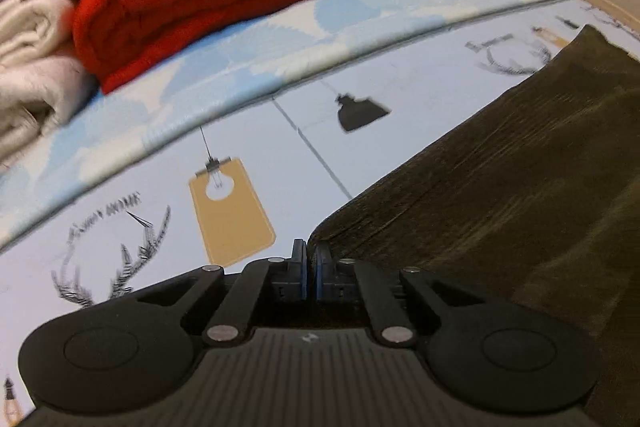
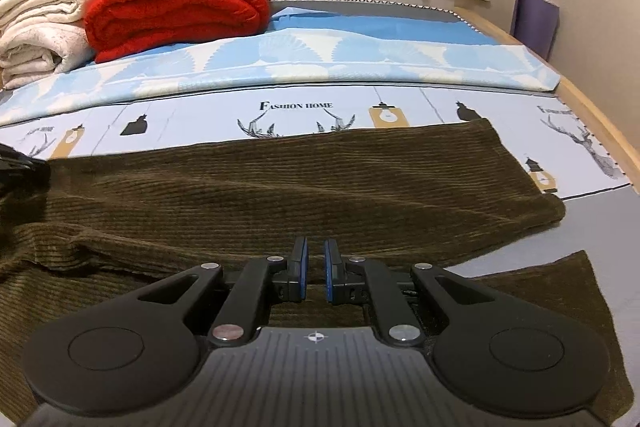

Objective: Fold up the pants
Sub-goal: 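Release the waistband from the left tool and move it over the pants, then grasp the striped waistband with the left tool while the right tool grasps the leg hem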

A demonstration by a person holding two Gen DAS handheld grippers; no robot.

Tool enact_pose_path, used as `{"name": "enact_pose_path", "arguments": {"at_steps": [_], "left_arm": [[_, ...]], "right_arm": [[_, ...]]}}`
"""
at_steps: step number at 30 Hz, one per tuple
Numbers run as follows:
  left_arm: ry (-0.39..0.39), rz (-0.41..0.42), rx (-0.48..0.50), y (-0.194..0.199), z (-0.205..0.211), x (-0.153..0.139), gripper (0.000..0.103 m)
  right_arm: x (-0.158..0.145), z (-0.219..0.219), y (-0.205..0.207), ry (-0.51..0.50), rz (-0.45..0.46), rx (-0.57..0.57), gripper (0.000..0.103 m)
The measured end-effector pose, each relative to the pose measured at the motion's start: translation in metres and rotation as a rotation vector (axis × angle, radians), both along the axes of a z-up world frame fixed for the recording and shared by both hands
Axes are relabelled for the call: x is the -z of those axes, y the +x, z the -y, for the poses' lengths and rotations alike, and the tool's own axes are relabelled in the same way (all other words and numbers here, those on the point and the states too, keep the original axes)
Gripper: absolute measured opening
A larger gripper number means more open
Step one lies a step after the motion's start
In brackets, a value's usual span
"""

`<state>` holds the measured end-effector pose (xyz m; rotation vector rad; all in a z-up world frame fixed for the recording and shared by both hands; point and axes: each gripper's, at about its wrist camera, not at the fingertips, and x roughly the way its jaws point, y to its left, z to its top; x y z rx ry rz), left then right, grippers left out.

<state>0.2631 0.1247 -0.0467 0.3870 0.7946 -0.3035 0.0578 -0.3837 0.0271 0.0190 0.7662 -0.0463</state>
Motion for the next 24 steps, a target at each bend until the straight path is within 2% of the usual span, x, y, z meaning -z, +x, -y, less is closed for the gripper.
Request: {"name": "enact_pose_path", "arguments": {"at_steps": [4,6,8,11,13,14,16,17,18,20,22,24], "left_arm": [[-0.016,0.015,0.022,-0.050,0.012,-0.031,0.003],[-0.022,0.017,0.049,-0.086,0.022,-0.046,0.003],[-0.069,0.003,0.048,-0.129,0.027,-0.056,0.003],[-0.119,-0.056,0.047,-0.199,0.034,-0.051,0.002],[-0.093,-0.081,0.062,-0.226,0.038,-0.050,0.004],[-0.115,-0.083,0.041,-0.234,0.035,-0.054,0.007],[-0.281,-0.114,-0.070,-0.243,0.012,-0.064,0.008],[-0.386,-0.152,-0.152,-0.243,-0.005,-0.066,0.015],[-0.468,-0.184,-0.233,-0.244,-0.020,-0.066,0.029],[-0.594,-0.263,-0.385,-0.246,-0.046,-0.057,0.044],[-0.681,-0.363,-0.498,-0.242,-0.063,-0.043,0.048],[-0.711,-0.466,-0.576,-0.235,-0.071,-0.024,0.052]], "right_arm": [[0.002,0.010,-0.006,0.017,-0.011,0.036,0.009],[0.004,0.016,-0.010,0.034,-0.016,0.058,0.009],[0.007,0.021,-0.013,0.048,-0.028,0.075,0.009],[0.008,0.027,-0.017,0.067,-0.026,0.094,0.009],[0.009,0.027,-0.020,0.072,-0.036,0.098,0.009],[0.009,0.028,-0.022,0.074,-0.039,0.096,0.009],[0.009,0.027,-0.025,0.073,-0.040,0.091,0.009],[0.008,0.027,-0.026,0.072,-0.037,0.087,0.009],[0.008,0.027,-0.027,0.071,-0.034,0.085,0.009],[0.006,0.029,-0.027,0.075,-0.029,0.088,0.009],[0.006,0.032,-0.027,0.090,-0.025,0.098,0.009],[0.006,0.036,-0.026,0.105,-0.026,0.111,0.009]]}}
